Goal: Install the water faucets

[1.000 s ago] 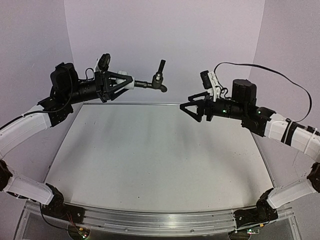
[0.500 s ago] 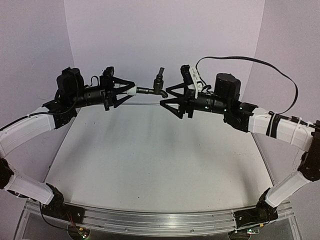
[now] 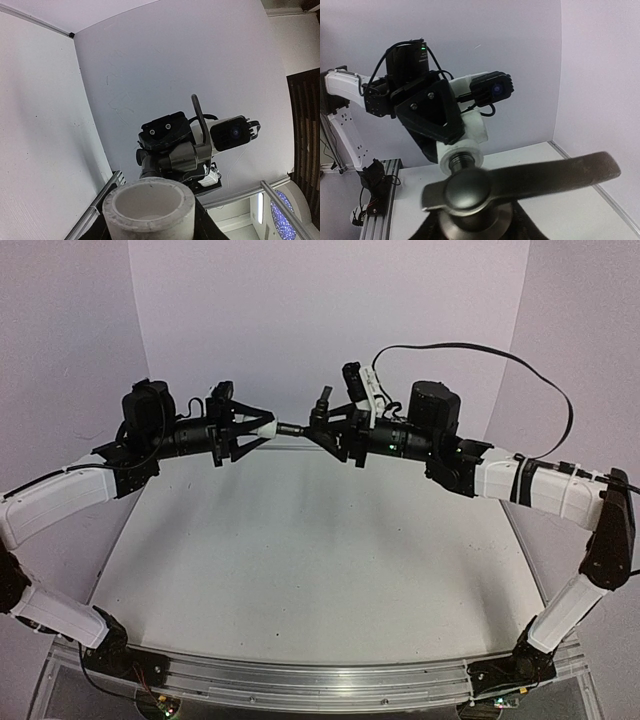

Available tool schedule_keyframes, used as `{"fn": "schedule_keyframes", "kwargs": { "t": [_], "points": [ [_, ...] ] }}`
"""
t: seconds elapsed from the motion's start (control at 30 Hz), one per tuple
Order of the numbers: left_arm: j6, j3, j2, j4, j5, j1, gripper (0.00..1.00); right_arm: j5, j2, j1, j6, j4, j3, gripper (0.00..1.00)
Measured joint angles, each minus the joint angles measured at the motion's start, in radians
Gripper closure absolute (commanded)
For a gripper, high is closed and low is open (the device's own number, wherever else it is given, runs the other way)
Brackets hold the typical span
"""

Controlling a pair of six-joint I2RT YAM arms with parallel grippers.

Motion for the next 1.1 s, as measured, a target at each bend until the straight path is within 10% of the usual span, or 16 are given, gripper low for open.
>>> {"fn": "schedule_keyframes", "kwargs": {
  "t": [0.1,0.7,0.93,1.1],
  "points": [
    [0.043,0.0,0.006,-0.003,-0.006,0.008,1.0,0.019,0.022,-0.002,0.078,0.007,0.011,1.0],
    [1.201,0.08,0.076,0.068,0.416,0.1,1.0,-0.437,0.238,-0.078,1.137,0.185,0.163,0.97],
    [1.348,0.185,0.185,0.065,0.563,0.124,1.0,-0.45,0.252,-0.107,1.389,0.269,0.129,0.36],
    [1.323,0.142,0.151,0.056,0.554,0.108,1.0,-0.44,0.214,-0.123,1.336,0.257,0.019,0.14]
  ]
}}
